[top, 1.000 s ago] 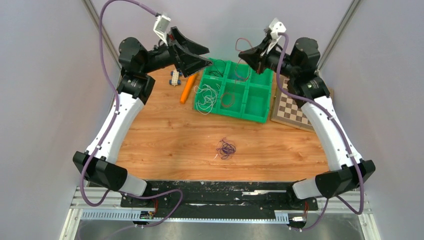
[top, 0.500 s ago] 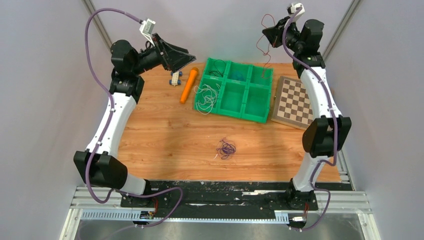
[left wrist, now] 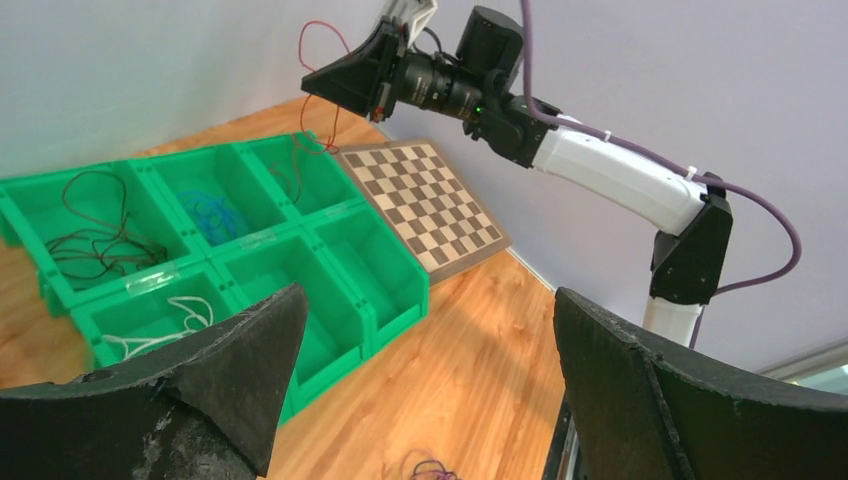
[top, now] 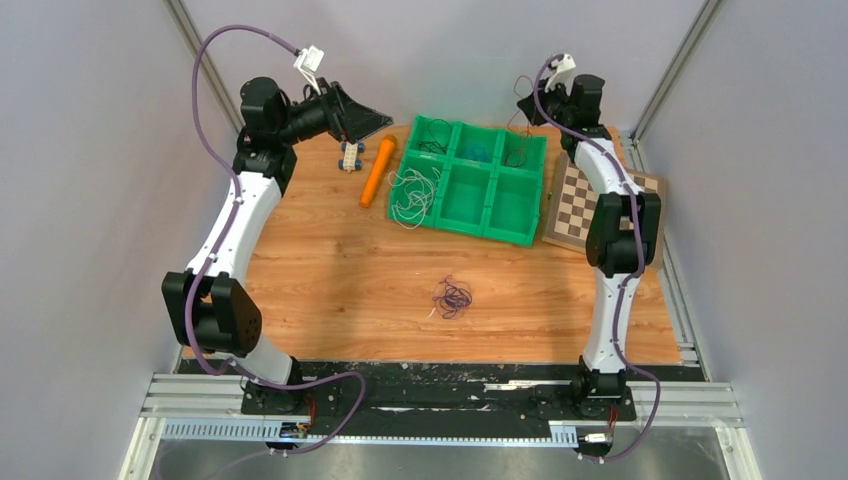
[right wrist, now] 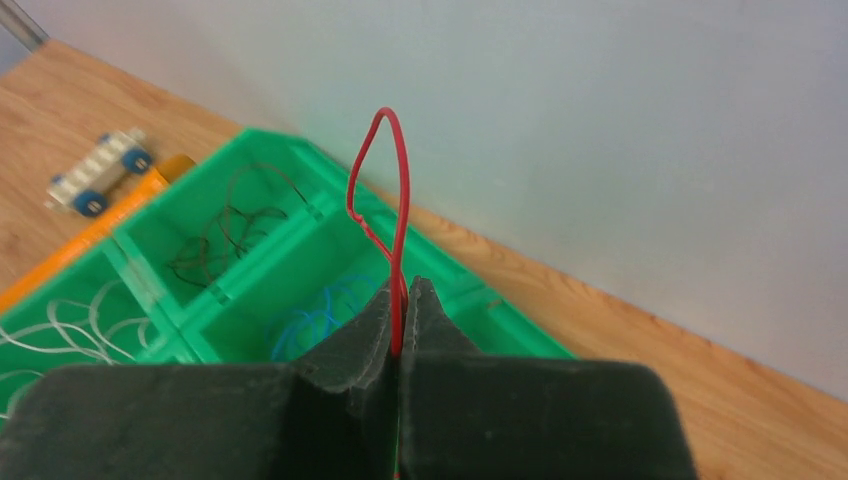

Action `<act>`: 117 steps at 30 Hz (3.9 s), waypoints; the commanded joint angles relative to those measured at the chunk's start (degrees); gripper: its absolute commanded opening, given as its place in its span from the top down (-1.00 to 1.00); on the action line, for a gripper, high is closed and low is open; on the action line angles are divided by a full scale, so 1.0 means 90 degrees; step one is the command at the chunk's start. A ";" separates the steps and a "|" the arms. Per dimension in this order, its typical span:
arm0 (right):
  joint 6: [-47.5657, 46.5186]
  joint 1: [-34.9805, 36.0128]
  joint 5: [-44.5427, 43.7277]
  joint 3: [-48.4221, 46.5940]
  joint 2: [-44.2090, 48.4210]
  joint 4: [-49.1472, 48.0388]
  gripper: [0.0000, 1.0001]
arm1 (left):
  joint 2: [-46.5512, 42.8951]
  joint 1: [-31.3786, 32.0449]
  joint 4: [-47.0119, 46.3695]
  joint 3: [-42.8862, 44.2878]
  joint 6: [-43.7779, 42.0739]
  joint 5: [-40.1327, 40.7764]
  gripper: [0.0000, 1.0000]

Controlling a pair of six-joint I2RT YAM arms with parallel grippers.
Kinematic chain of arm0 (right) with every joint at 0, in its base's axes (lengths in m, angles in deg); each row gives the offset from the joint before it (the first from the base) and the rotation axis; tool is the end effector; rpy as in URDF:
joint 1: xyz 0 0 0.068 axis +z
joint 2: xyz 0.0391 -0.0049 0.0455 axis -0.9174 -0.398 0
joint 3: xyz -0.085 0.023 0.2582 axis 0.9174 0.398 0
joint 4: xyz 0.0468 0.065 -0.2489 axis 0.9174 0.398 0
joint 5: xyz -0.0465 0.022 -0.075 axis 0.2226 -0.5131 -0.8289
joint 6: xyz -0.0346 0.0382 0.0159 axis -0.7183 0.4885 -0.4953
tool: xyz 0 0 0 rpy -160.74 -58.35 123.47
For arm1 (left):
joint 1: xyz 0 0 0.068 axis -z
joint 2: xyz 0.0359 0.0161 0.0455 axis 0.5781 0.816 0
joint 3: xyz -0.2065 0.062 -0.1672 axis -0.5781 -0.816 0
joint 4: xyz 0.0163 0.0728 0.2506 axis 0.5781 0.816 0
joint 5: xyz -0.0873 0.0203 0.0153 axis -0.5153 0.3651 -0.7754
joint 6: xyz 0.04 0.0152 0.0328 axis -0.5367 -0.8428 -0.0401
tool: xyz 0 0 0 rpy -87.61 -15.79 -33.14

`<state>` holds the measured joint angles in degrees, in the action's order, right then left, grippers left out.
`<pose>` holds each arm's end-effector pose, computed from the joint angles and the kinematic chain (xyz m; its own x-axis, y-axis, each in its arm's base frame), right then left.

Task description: Untangle the cables

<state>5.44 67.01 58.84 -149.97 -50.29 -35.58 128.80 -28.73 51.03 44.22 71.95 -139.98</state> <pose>0.5384 0.0228 0.3027 -0.1819 -0.0085 -0.9833 -0.5167 0.8516 0.0882 0.3536 -0.0696 0.4386 -0.4461 -0.3067 -0.8408 0.7460 0.3915 -0.5386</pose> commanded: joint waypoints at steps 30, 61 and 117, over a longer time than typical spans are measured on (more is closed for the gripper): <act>-0.3901 0.1465 0.2032 0.3747 0.3683 0.6214 -0.51 | -0.1907 -0.0164 0.2047 -0.3061 -0.1630 -0.0071 -1.00; -0.0456 0.2818 0.1146 0.6051 0.3111 0.3985 -0.50 | 0.0992 0.3026 -0.1474 -0.4641 -0.2140 0.0545 -0.12; -0.0511 0.3546 -0.0470 0.6429 0.2557 0.2792 -0.15 | -0.2037 0.1007 -0.0967 0.0987 0.1400 -0.0814 1.00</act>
<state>3.00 99.30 59.71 -92.46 -24.30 -14.27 108.14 -18.89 47.66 48.05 79.01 -147.59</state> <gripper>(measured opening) 0.565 0.007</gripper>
